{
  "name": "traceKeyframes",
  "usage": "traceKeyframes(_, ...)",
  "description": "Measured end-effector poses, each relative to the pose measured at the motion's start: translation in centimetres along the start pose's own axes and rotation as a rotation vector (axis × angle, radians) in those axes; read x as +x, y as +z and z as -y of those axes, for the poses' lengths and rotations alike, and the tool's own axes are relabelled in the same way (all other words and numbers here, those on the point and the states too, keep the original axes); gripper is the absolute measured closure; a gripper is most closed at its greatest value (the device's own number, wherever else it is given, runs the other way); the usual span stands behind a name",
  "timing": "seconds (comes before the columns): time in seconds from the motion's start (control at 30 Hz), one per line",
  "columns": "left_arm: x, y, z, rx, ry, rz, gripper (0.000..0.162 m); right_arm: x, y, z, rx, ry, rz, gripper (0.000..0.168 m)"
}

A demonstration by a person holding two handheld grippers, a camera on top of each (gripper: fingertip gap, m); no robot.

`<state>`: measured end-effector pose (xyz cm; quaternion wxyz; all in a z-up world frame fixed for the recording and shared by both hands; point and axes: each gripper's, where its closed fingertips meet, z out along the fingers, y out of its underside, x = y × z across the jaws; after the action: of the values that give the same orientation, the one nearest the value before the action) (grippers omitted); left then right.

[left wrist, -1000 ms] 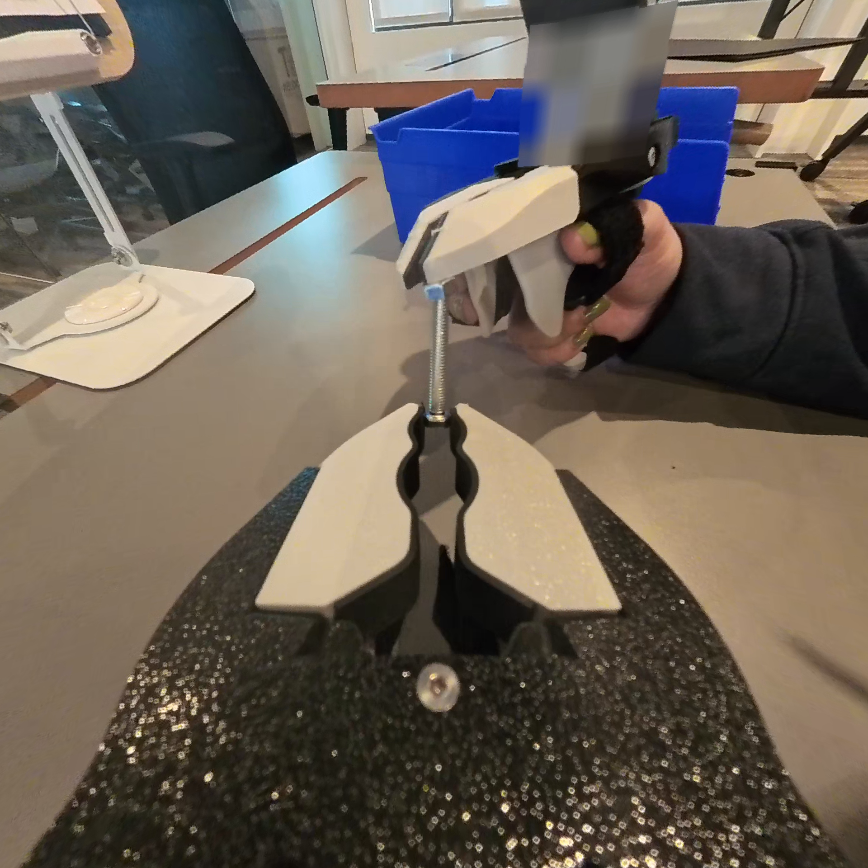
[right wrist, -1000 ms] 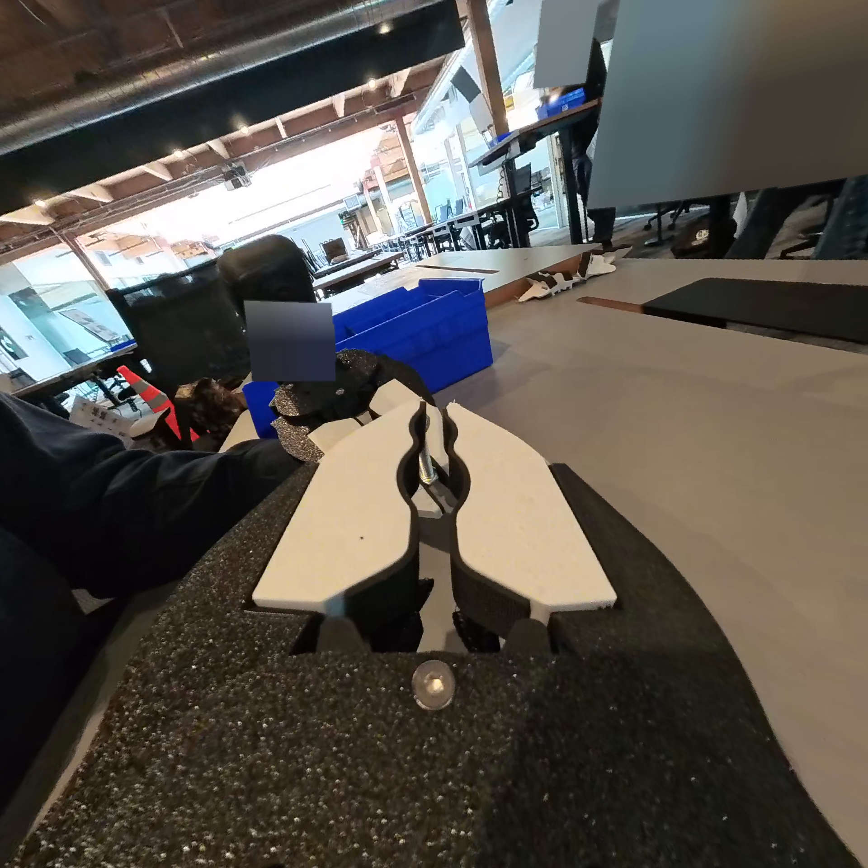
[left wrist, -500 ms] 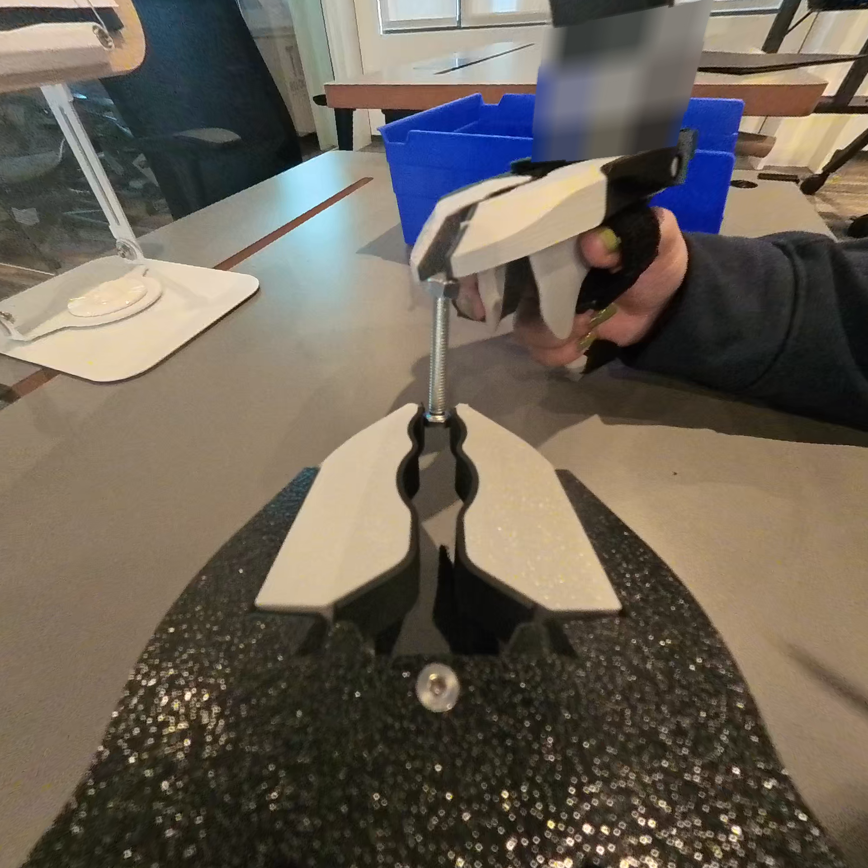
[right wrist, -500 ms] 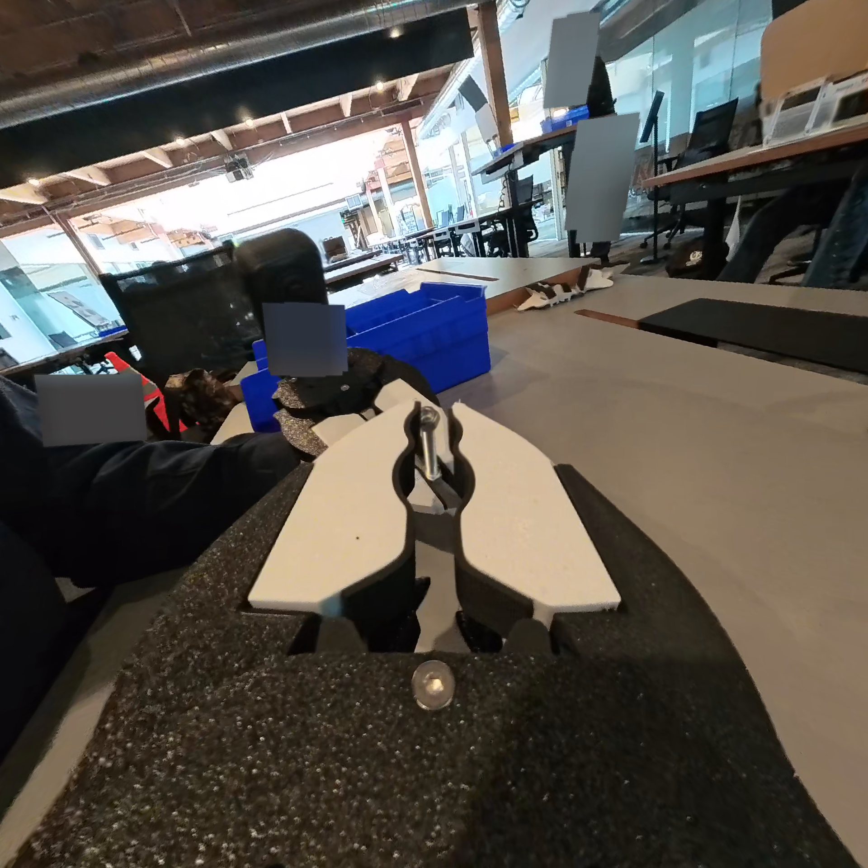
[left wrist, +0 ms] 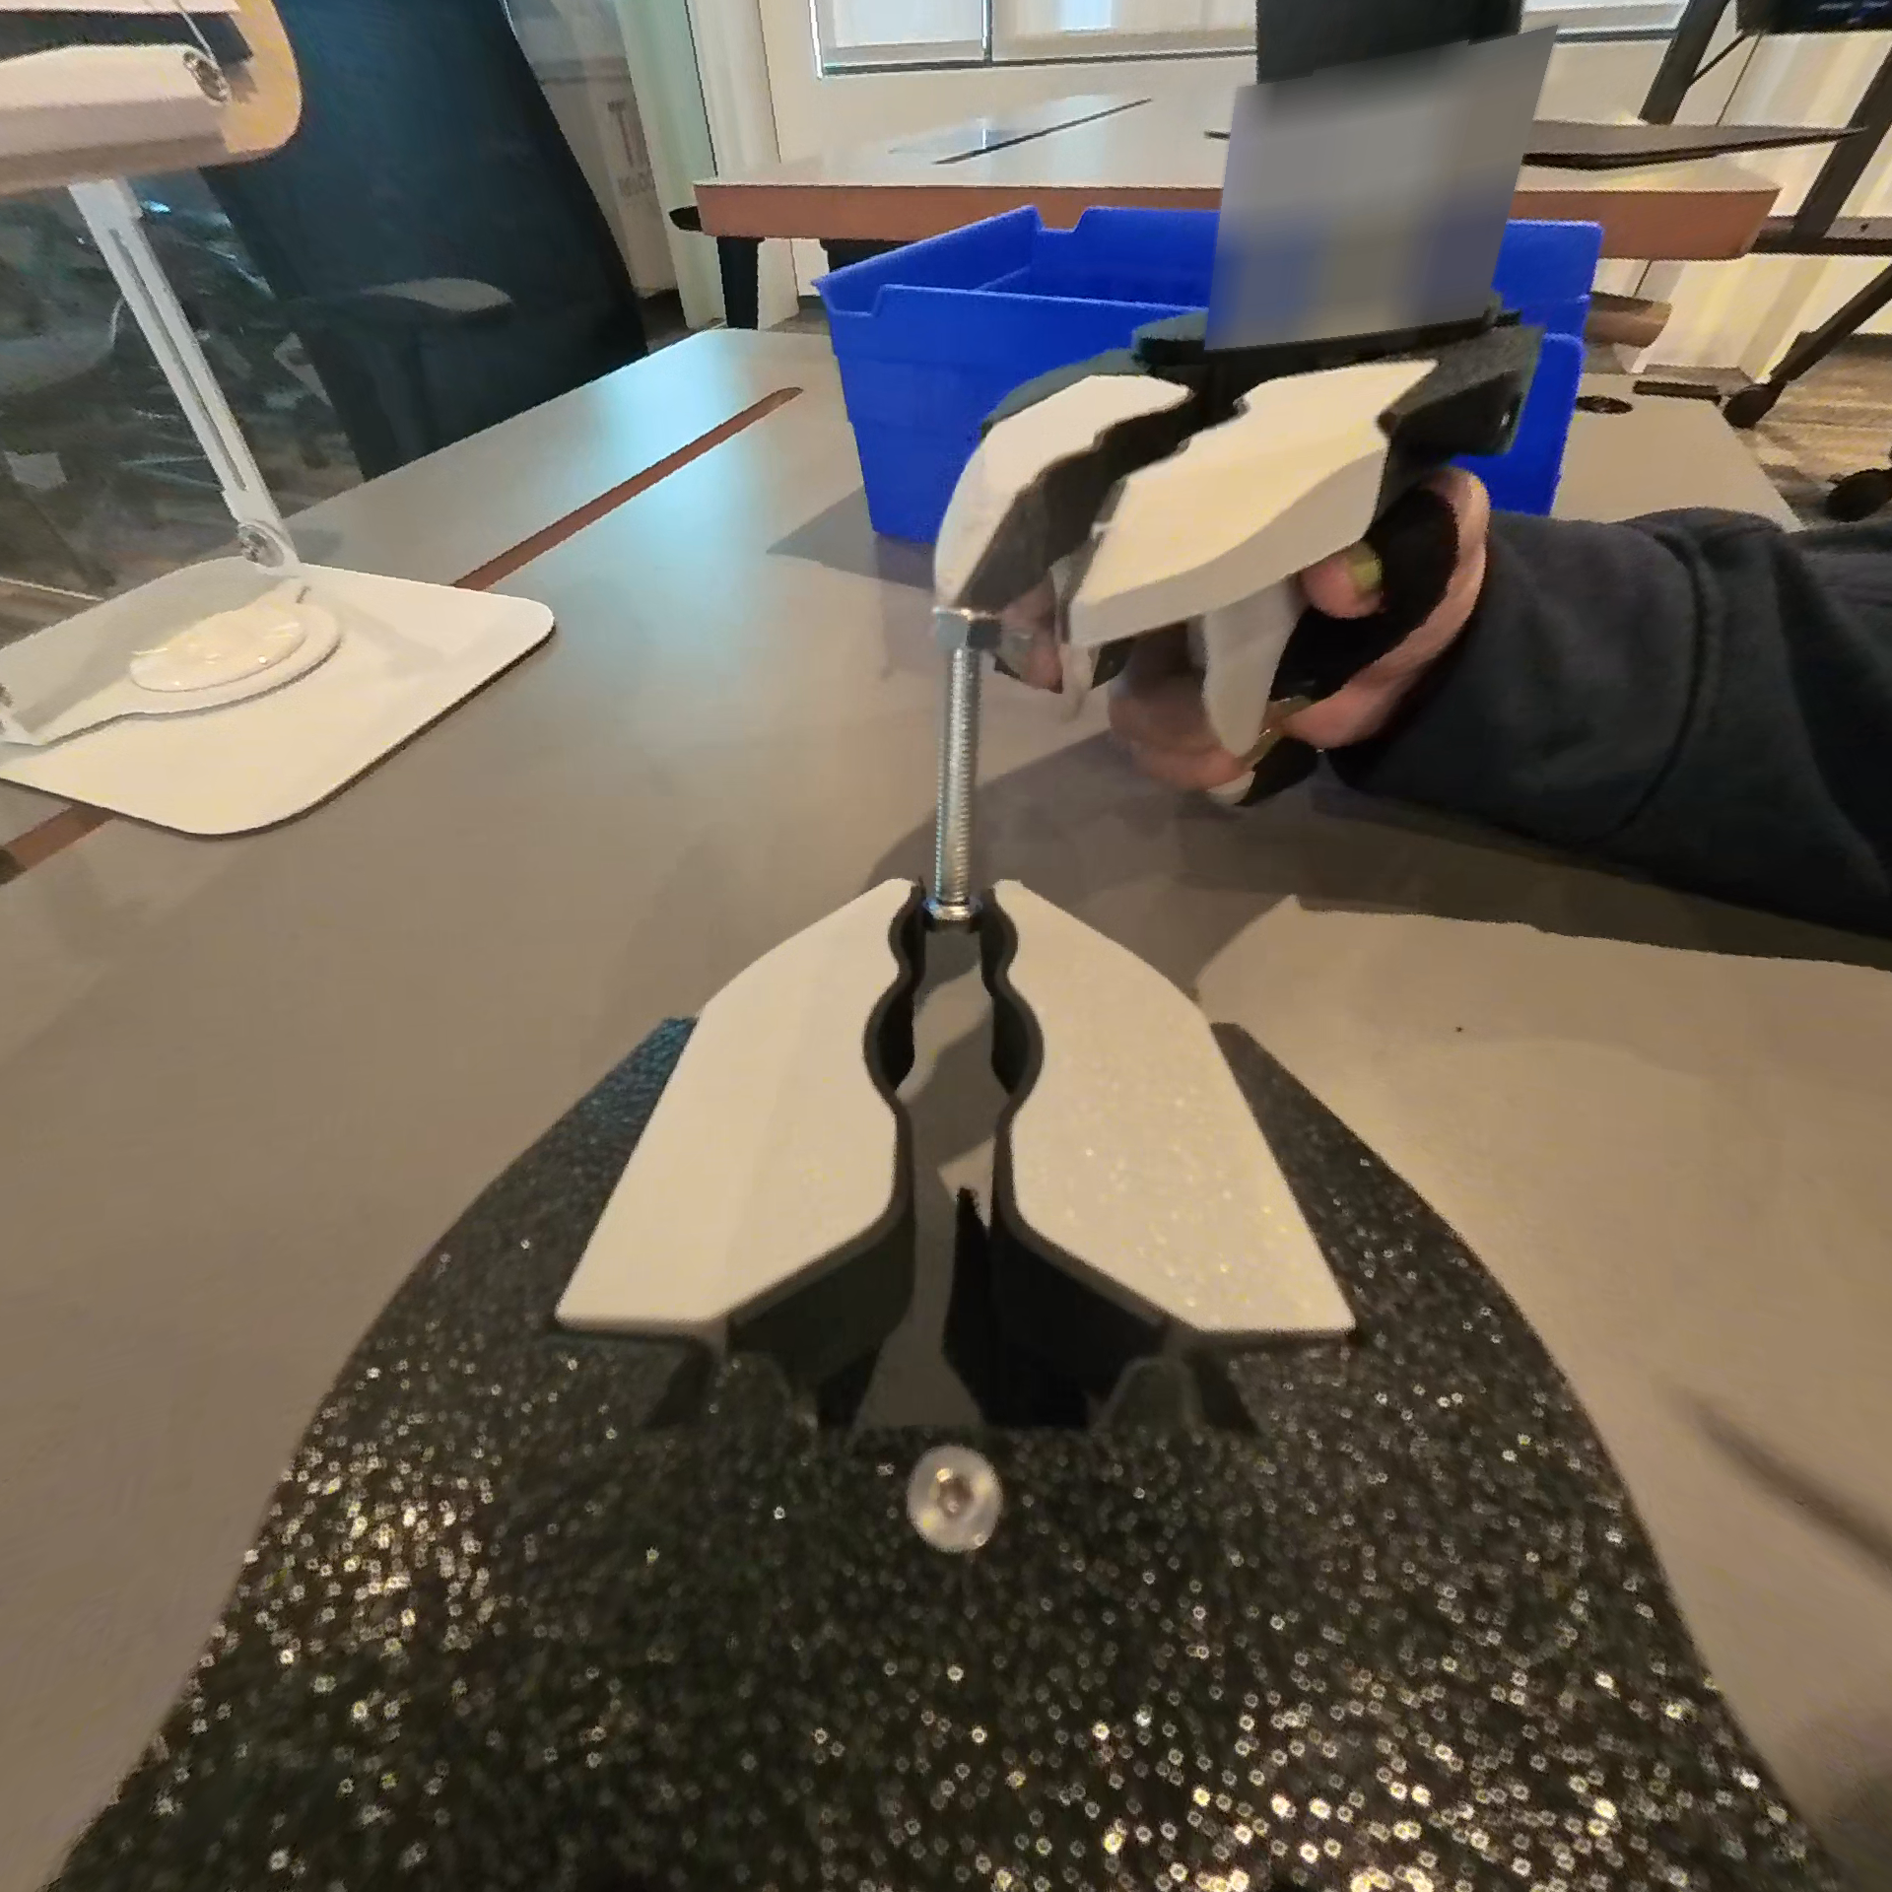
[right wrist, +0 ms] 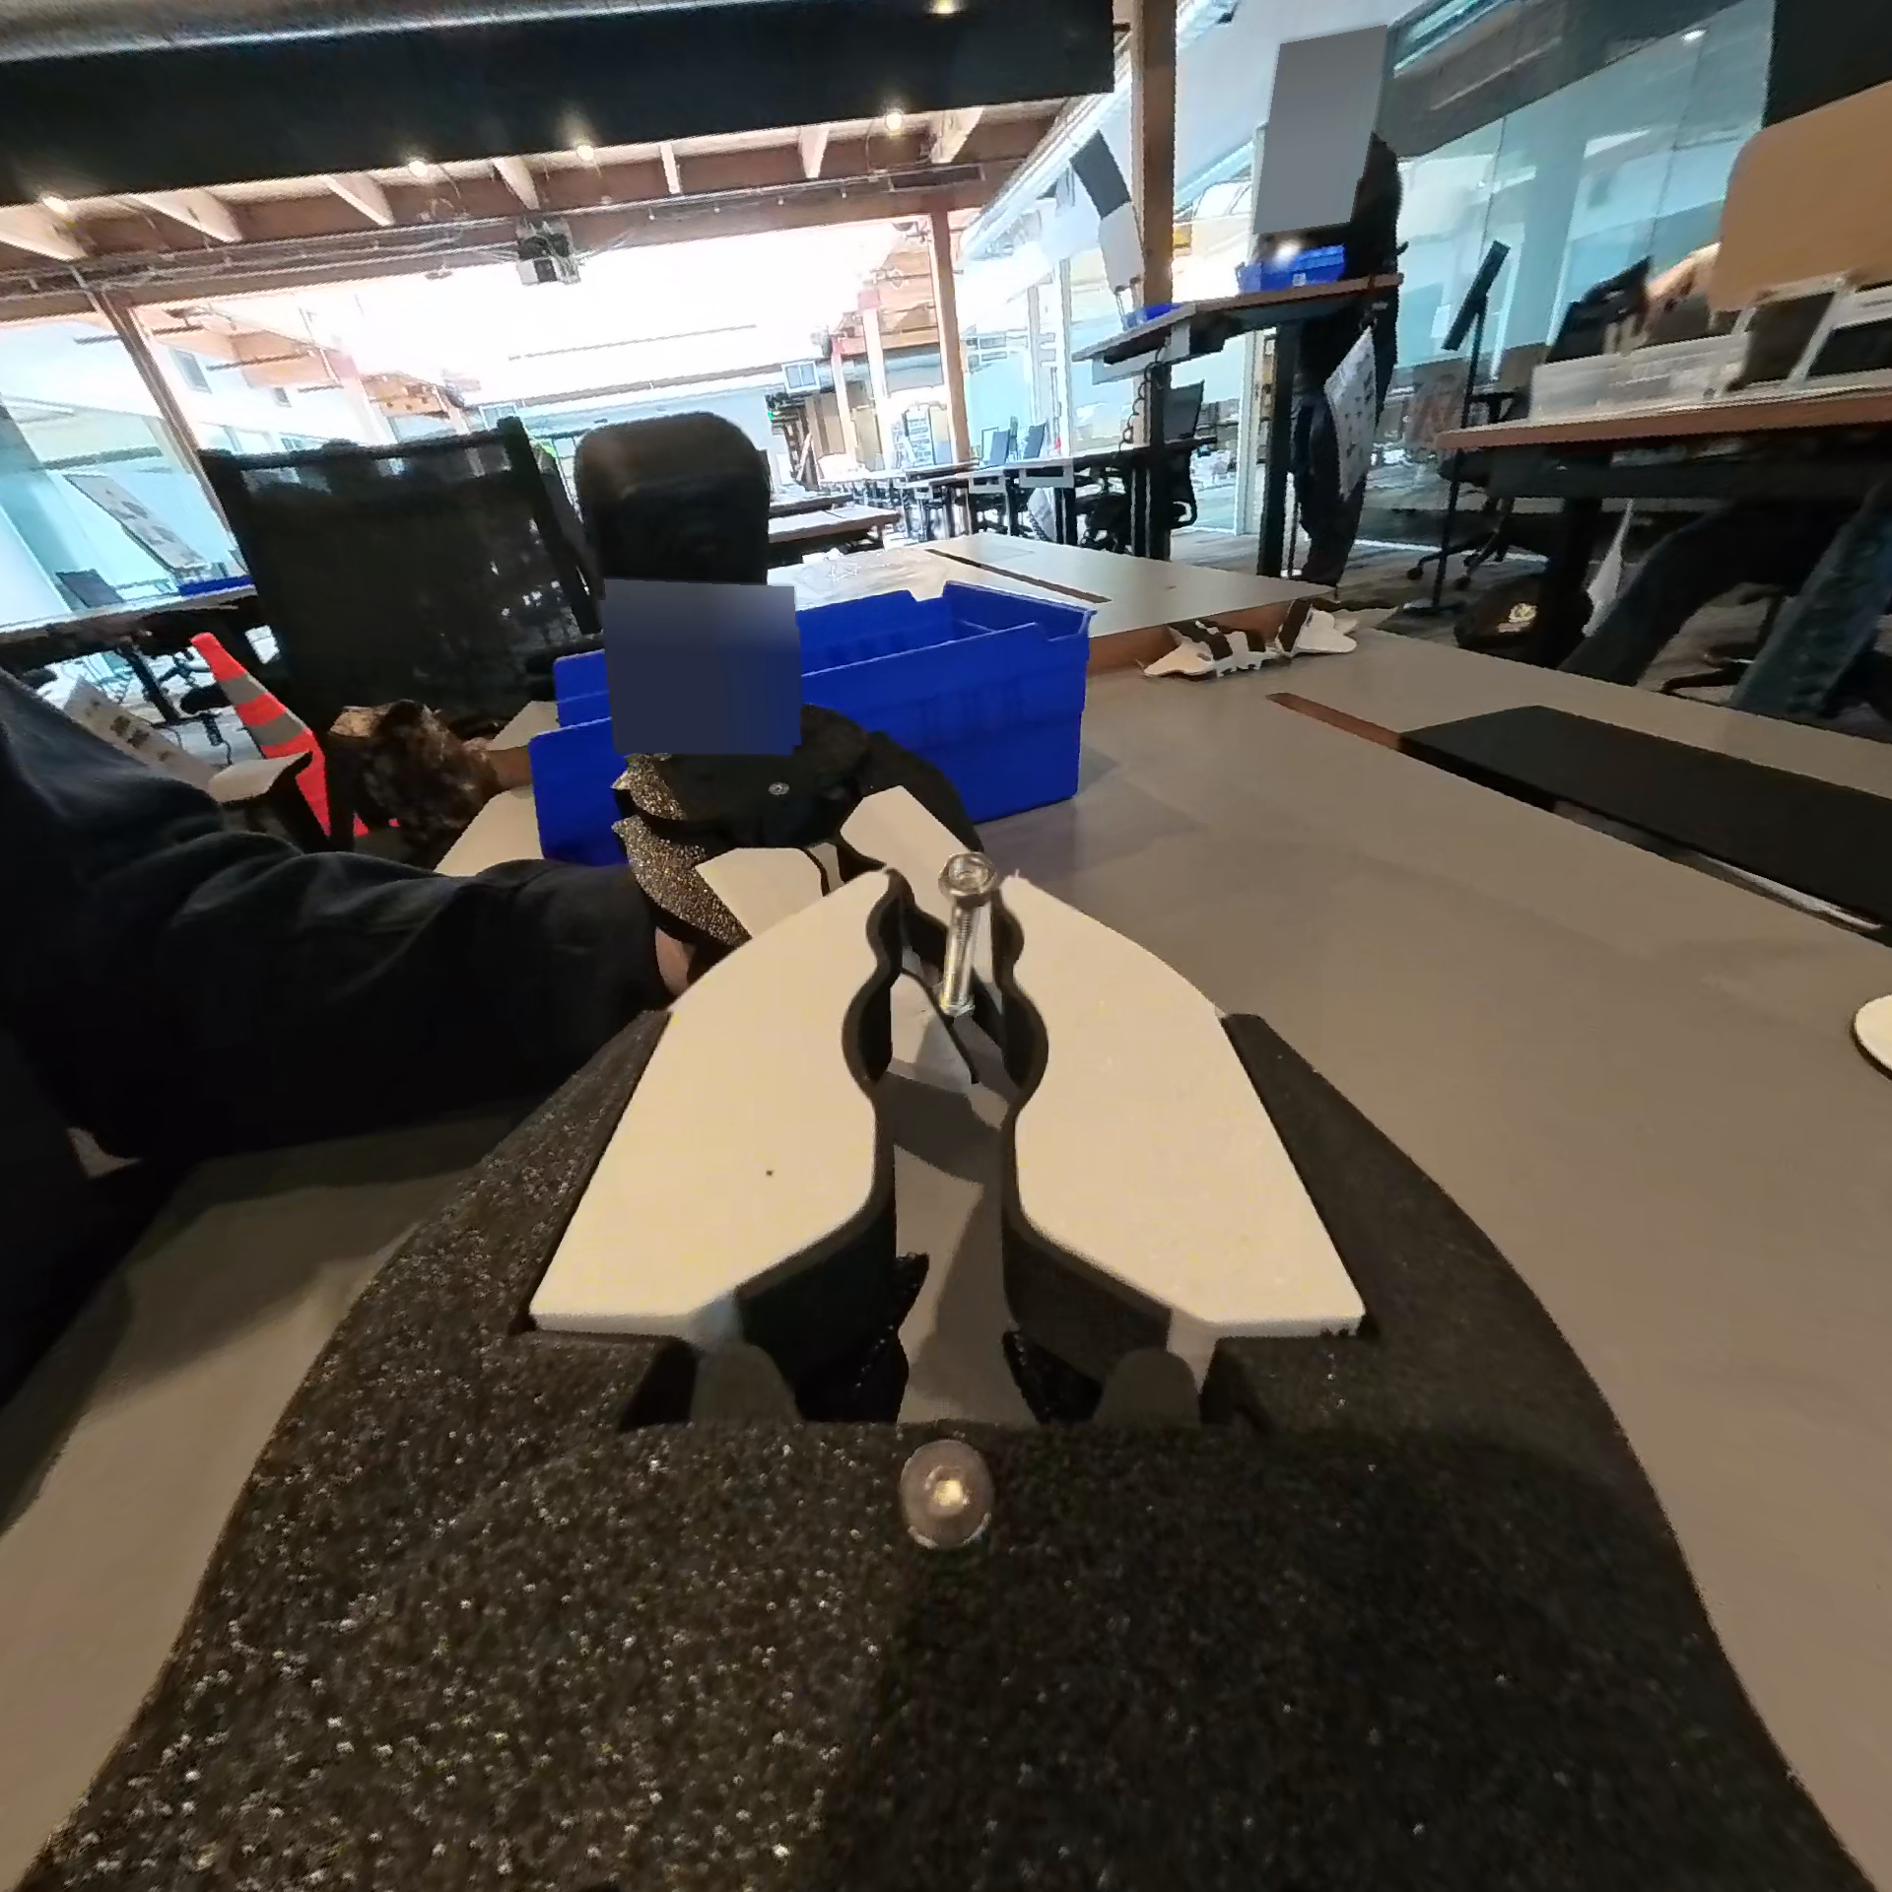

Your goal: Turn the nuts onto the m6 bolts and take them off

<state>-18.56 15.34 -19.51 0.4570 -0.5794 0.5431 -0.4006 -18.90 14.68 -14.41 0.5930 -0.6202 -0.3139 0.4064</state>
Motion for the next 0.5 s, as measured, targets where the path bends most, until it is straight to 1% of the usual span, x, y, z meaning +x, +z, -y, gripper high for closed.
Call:
traceKeyframes(0.17,-0.16,0.11,-0.02,-0.001,-0.003,0.000,0.152,0.16,-0.13,0.63,0.040,-0.018,-0.019,0.149)
traceKeyframes(0.27,-0.24,0.17,-0.01,-0.004,-0.005,-0.001,0.152,-0.01,0.08,0.36,0.023,-0.026,-0.013,0.149)
traceKeyframes(0.33,-0.30,0.24,-0.04,-0.013,-0.003,0.002,0.152,-0.12,0.09,0.07,0.005,-0.027,-0.004,0.150)
traceKeyframes(0.4,-0.23,0.24,-0.16,-0.022,-0.005,0.003,0.152,-0.23,-0.19,-0.09,-0.010,-0.024,0.013,0.157)
traceKeyframes(0.5,-0.07,0.03,-0.19,-0.025,-0.005,-0.002,0.152,-0.06,-0.59,0.54,0.034,-0.007,0.014,0.156)
